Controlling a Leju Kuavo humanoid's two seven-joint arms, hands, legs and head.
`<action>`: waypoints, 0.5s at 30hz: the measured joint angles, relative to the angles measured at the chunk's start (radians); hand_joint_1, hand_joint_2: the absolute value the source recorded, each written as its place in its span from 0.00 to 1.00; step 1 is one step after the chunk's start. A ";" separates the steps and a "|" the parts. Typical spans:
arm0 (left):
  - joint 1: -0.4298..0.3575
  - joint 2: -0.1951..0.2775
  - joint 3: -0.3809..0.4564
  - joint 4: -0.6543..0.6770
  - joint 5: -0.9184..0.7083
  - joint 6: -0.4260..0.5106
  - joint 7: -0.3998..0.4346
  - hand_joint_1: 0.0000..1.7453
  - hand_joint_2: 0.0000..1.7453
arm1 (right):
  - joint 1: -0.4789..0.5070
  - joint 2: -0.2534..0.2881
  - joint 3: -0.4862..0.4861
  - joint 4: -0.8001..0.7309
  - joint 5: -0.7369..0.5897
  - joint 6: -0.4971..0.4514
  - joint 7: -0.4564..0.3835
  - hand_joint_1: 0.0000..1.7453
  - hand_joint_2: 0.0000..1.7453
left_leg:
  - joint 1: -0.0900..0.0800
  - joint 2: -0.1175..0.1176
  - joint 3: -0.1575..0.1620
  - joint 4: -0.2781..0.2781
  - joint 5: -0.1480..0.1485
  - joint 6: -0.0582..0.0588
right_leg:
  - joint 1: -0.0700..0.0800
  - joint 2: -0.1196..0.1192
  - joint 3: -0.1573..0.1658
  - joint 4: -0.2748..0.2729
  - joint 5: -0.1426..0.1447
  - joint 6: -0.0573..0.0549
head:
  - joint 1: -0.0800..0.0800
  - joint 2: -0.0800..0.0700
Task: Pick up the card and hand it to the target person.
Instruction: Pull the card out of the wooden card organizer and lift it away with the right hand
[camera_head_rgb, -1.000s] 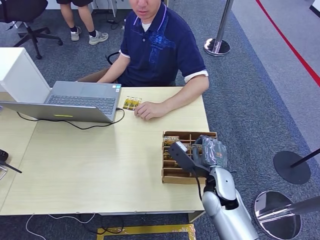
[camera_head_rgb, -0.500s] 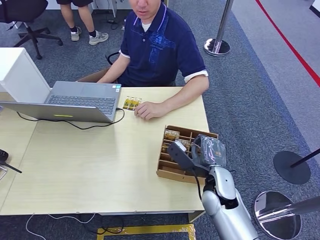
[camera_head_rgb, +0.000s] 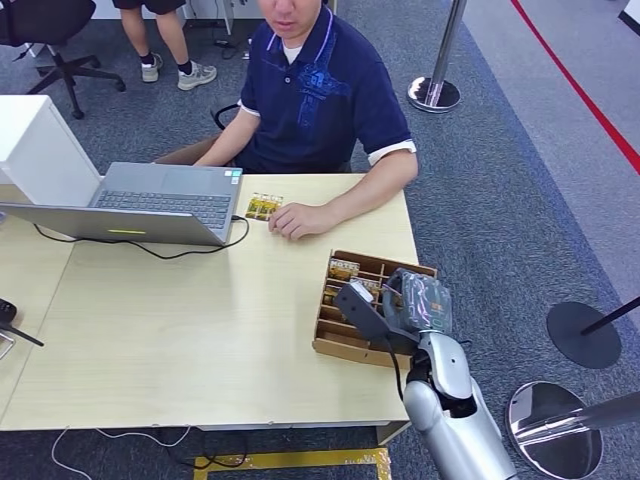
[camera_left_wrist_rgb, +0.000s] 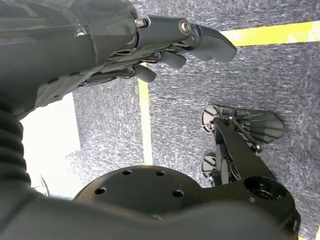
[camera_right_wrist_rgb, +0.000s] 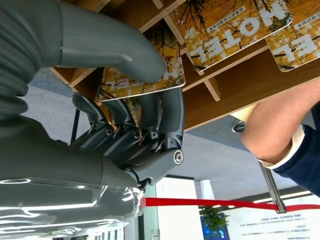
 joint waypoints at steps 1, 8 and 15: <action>0.000 0.000 0.000 0.000 0.000 0.000 0.000 0.00 1.00 | 0.000 0.000 0.000 -0.001 0.000 0.000 0.000 0.87 1.00 | 0.000 0.000 0.000 0.000 0.000 0.000 | 0.000 0.000 0.000 0.000 0.000 0.000 | 0.000 0.000; 0.000 0.000 0.000 0.000 0.001 0.000 0.000 0.00 1.00 | 0.000 0.000 0.000 -0.004 -0.002 -0.002 -0.001 0.87 1.00 | 0.000 0.000 0.000 0.000 0.000 0.000 | 0.000 0.000 0.000 0.000 0.000 0.000 | 0.000 0.000; 0.000 0.000 0.000 0.000 0.001 0.000 -0.001 0.00 1.00 | 0.000 -0.001 0.000 -0.010 -0.004 -0.003 -0.002 0.87 1.00 | 0.000 0.000 0.000 0.000 0.000 0.000 | 0.000 0.000 0.000 0.000 0.000 0.000 | 0.000 0.000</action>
